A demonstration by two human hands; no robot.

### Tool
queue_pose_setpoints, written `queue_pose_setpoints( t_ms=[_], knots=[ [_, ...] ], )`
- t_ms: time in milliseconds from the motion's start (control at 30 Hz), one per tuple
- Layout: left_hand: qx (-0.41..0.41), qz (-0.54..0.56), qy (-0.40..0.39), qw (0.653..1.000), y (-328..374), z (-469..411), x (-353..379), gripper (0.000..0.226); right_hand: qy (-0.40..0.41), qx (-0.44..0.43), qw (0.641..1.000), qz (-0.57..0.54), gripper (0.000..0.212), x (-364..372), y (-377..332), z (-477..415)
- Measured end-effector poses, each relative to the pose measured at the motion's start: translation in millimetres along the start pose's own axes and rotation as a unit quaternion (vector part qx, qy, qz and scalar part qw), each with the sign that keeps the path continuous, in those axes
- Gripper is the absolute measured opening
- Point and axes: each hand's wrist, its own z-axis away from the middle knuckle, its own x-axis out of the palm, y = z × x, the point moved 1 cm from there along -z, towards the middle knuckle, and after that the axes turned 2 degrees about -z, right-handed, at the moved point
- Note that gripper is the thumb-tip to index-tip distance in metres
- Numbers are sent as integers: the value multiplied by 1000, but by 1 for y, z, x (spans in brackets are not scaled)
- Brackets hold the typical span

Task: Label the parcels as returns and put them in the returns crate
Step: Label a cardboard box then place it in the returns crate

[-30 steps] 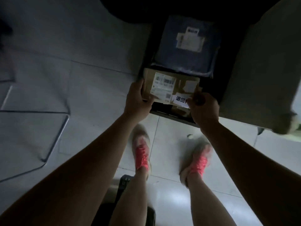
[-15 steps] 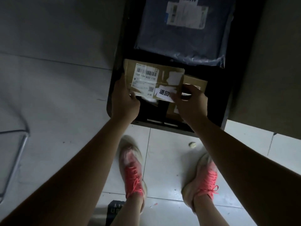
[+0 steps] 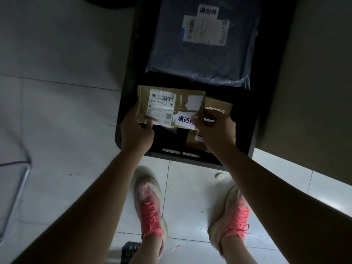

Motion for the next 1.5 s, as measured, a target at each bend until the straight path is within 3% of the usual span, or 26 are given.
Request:
queue_pose_setpoints(
  t_ms=[267,367,467,600,700,967,1100,1333,1500],
  knots=[
    [31,-55,-18,998,5,11,-11,59,10,5,1000,15,39,0,-11,7],
    [129,-63,-5,990,27,29,-31,60,12,-36,996,84,47,-19,-28,21],
    [208,-119,1,971,60,45,-65,60,-12,-99,980,174,38,-52,-63,45],
    [287,-291,18,912,129,72,-136,55,-20,-172,939,296,50,-117,-134,89],
    [335,-350,39,874,195,101,-200,57,-18,-191,916,352,52,-181,-204,131],
    [386,-463,55,796,394,229,-367,47,86,-197,905,366,46,-358,-373,269],
    [387,-483,67,782,470,305,-417,51,129,-220,899,356,53,-437,-414,334],
    [426,-437,139,780,577,427,-426,38,196,-227,902,311,44,-586,-400,410],
    [468,-451,151,744,643,515,-370,42,220,-188,912,289,45,-703,-330,443]
  ],
)
